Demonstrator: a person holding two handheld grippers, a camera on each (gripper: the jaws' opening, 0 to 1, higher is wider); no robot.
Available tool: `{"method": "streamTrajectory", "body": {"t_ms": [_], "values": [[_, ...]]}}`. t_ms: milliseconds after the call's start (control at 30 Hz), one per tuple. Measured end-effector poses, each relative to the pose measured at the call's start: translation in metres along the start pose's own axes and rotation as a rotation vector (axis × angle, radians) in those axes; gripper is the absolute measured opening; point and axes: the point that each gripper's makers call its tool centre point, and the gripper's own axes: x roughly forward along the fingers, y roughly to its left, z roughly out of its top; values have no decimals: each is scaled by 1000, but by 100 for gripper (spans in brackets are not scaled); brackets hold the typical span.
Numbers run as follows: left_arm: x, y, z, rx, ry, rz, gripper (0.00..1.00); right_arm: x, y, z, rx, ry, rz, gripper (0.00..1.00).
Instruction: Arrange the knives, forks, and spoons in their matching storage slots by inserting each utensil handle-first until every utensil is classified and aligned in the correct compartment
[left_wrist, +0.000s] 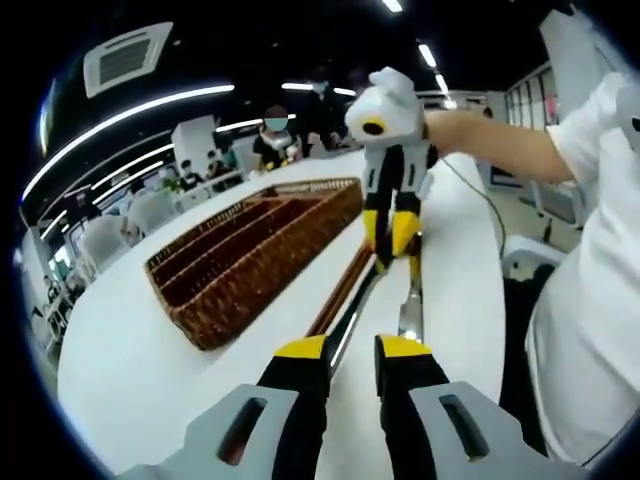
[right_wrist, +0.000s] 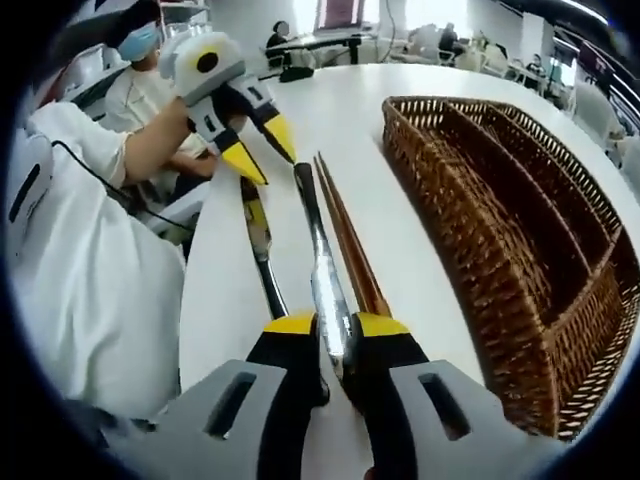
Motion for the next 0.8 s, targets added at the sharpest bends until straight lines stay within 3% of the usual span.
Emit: {"method": "streamTrajectory", "body": {"t_ms": [300, 467, 567, 800], "values": [[11, 4, 7, 73, 18, 7, 14, 4, -2, 2, 79, 4, 77, 13], [18, 8, 7, 182, 66, 39, 14, 5, -3, 3, 133, 7, 118, 12], [21, 11, 6, 318, 121, 76, 14, 6, -3, 3, 172, 12, 136, 12], [31, 6, 6, 495, 179, 79, 14, 8, -2, 4, 215, 18, 168, 12]]}}
